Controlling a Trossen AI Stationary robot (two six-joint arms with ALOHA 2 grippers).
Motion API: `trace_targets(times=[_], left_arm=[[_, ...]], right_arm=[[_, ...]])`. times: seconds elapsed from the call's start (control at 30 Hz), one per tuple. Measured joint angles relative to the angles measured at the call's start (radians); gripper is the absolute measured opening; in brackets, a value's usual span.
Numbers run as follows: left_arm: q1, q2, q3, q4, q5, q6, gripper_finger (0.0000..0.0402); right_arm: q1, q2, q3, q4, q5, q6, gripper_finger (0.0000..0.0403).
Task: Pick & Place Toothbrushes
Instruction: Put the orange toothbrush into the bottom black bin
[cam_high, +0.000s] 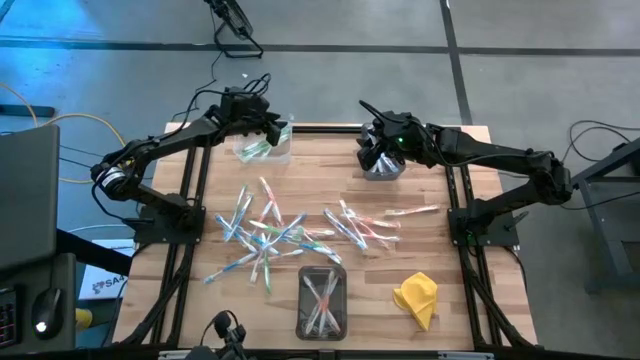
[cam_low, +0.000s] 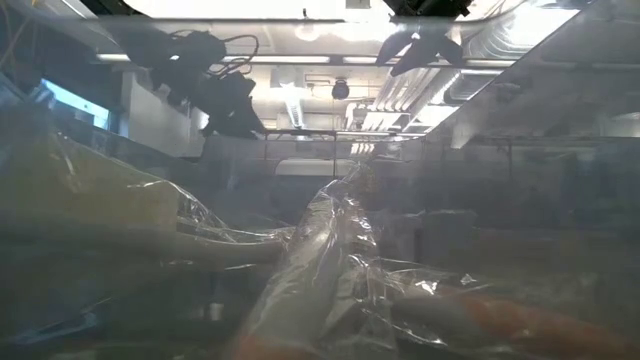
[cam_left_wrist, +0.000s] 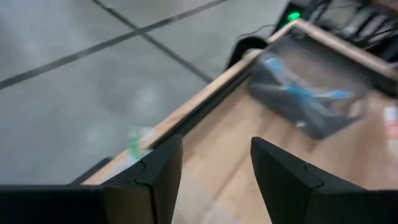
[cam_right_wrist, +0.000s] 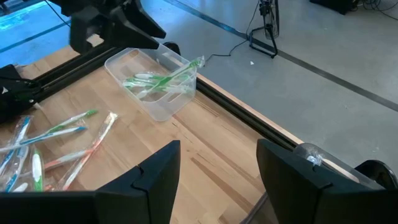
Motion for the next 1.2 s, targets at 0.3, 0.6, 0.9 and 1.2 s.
trace_targets(times=[0.3,0.6,0.9,1.2], left_arm=[[0.000,0.000,0.000,0.059,0.071,-0.172,0.0187],[-0.005,0.000,0.000,0.093,0.090,-0.241,0.0187],[-0.114,-0.024,0.000,0.100,0.024,-0.184,0.0187],[-0.199,-0.123,0.000,0.099,-0.076,-0.110,0.0187]], right_arm=[[0.000,0.000,0.000,0.000,-0.004,0.000,0.0204],[0.002,0.000,0.000,0.000,-0.004,0.000,0.0204],[0.002,0.000,0.000,0.000,-0.056,0.026,0.0204],[0.002,0.000,0.000,0.000,-0.108,0.048,0.0204]])
